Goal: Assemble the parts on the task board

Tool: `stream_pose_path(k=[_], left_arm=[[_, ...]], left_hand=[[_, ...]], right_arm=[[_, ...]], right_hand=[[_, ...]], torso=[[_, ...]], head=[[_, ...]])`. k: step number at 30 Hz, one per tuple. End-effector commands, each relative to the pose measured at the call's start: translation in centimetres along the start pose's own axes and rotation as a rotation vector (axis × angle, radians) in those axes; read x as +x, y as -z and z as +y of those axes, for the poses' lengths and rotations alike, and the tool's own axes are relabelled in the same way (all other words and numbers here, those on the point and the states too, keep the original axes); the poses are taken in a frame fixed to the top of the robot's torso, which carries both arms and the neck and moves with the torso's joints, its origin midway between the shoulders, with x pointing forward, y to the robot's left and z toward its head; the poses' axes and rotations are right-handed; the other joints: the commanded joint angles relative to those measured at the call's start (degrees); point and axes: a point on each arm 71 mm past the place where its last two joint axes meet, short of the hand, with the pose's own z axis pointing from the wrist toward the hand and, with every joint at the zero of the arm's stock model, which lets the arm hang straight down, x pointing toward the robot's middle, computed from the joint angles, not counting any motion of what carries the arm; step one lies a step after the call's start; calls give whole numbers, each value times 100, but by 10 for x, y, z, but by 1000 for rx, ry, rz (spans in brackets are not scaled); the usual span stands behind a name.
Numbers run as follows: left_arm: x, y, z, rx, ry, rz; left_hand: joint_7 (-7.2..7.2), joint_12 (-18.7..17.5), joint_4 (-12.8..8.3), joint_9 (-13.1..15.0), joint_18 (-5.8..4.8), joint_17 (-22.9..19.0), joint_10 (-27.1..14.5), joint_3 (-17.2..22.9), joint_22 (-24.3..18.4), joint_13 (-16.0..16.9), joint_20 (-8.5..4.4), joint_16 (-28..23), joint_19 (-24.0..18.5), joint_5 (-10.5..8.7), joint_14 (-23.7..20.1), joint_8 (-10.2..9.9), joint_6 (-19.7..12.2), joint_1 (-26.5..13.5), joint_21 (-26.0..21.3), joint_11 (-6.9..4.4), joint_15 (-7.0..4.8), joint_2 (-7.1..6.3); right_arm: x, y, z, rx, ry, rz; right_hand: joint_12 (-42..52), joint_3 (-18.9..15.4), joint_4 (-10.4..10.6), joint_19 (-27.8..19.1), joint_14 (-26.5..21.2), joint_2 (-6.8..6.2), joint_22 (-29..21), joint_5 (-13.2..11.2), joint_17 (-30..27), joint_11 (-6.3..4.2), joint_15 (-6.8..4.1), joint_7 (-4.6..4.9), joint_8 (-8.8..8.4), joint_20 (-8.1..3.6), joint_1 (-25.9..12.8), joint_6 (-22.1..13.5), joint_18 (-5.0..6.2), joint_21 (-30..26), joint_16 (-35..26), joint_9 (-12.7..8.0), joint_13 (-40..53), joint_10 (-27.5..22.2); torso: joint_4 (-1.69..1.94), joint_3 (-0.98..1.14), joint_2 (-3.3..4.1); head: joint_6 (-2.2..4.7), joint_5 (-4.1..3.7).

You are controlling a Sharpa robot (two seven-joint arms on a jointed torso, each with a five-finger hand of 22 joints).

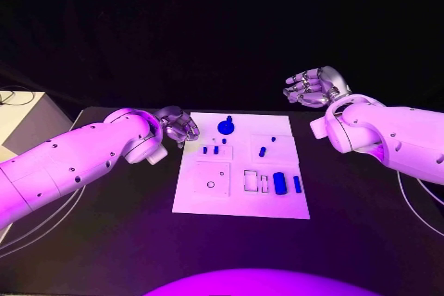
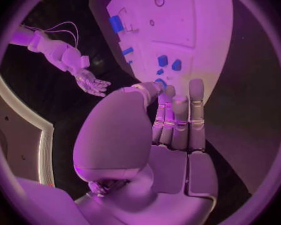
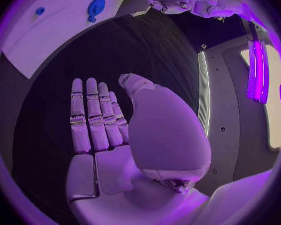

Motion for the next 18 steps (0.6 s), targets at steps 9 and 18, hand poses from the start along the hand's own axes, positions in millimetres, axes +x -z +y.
stream_pose_path(k=[9, 18], left_arm=[[6, -18, -41, 368, -165, -145], [31, -42, -57, 399, -391, -130]], left_hand=[[13, -1119, -549, -896, 68, -1047, 103, 77, -58, -1034, 54, -748, -279, -74, -511, -663, 349, -217, -188, 76, 54, -53], [-15, -1712, -518, -1183, 60, -1158, 49, -175, -164, -1452, 135, -670, -213, -123, -451, -996, 384, -466, -343, 187, 147, -226]], right_arm=[[6, -1, 2, -47, 52, 47], [11, -1, 6, -64, 60, 59]], right_hand=[[-62, 112, -45, 34, 75, -28, -20, -25, -17, -41, -7, -10, 12, -38, 101, 61, 83, 33, -27, -4, -6, -24], [-67, 123, -50, 36, 76, -33, -22, -23, -20, -38, -7, -6, 10, -39, 102, 59, 82, 34, -29, -5, -7, -25]], torso=[[-1, 0, 10], [-42, 14, 54]], head=[[67, -1], [133, -6]])
